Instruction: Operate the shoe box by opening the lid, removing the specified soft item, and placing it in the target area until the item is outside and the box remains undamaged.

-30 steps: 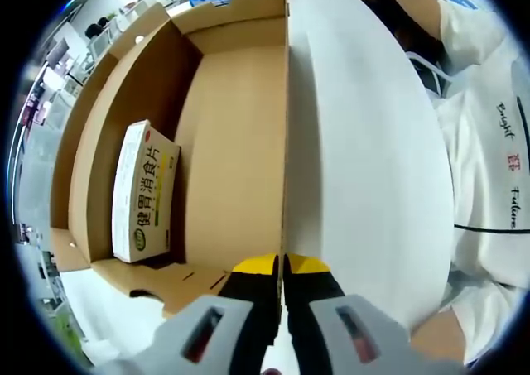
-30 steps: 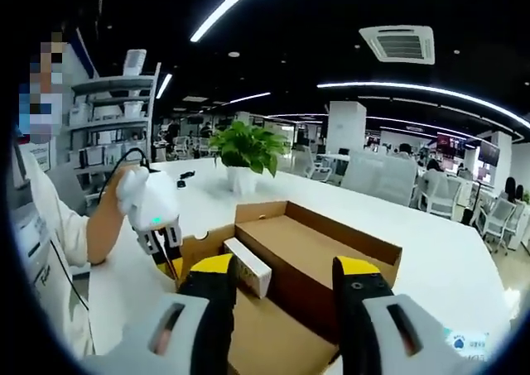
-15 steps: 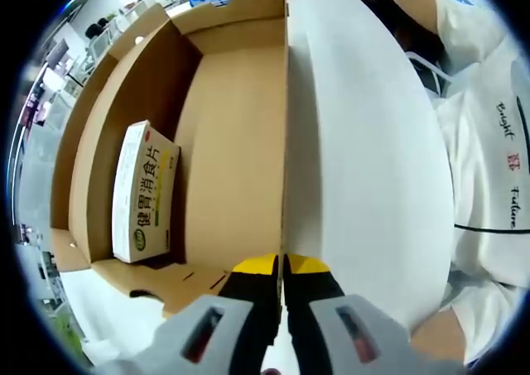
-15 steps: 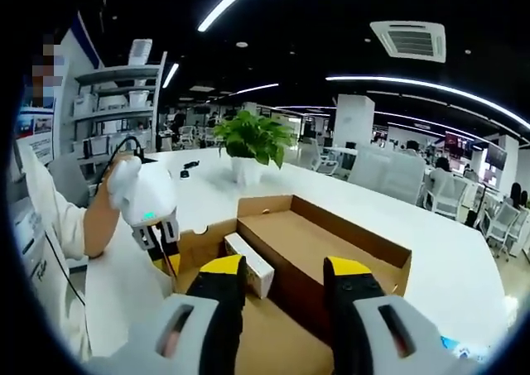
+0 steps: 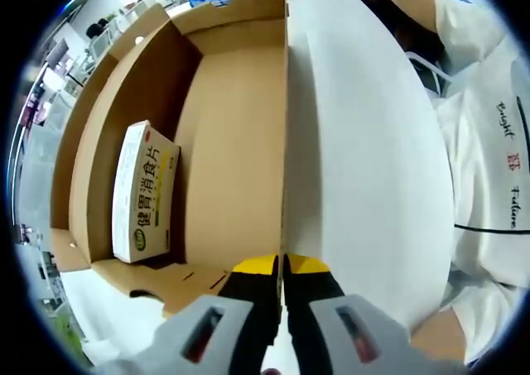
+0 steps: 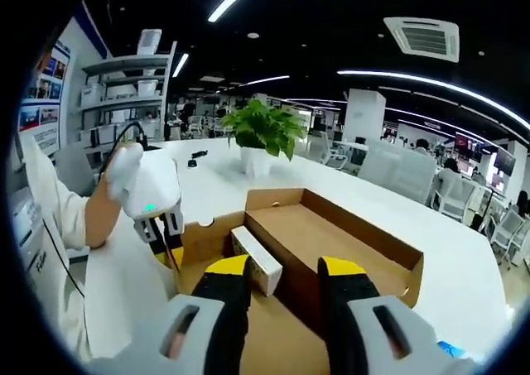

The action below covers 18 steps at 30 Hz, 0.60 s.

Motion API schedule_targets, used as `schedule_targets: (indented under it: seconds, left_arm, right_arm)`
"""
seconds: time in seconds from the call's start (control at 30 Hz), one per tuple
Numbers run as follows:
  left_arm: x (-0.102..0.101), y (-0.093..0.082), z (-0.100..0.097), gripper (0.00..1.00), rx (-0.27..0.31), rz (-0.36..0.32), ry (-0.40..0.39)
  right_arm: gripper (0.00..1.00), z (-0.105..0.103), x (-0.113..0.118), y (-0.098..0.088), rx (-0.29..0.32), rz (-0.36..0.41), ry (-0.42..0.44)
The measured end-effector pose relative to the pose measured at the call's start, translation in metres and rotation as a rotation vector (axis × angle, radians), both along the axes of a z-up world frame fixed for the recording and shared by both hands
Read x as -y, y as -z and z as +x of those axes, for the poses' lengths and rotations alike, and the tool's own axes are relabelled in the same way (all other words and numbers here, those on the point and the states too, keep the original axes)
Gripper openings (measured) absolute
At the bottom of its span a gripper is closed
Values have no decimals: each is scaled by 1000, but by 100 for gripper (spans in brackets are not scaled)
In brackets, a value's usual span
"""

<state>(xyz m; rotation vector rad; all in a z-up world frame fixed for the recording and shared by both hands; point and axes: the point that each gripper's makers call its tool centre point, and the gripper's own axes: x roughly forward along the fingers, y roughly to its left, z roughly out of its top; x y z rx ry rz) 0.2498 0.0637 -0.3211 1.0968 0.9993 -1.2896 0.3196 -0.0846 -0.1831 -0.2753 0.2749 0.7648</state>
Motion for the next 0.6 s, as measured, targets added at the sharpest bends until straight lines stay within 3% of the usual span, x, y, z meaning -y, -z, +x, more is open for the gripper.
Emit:
schedule_targets:
  seconds: [0.37, 0.6]
  left_arm:
    - [0, -1, 0, 2, -1, 0, -1]
    - [0, -1, 0, 2, 0, 2, 3]
  right_arm:
    - [30, 8, -9, 6, -3, -58, -21]
    - [35, 11, -19, 10, -1, -72, -67]
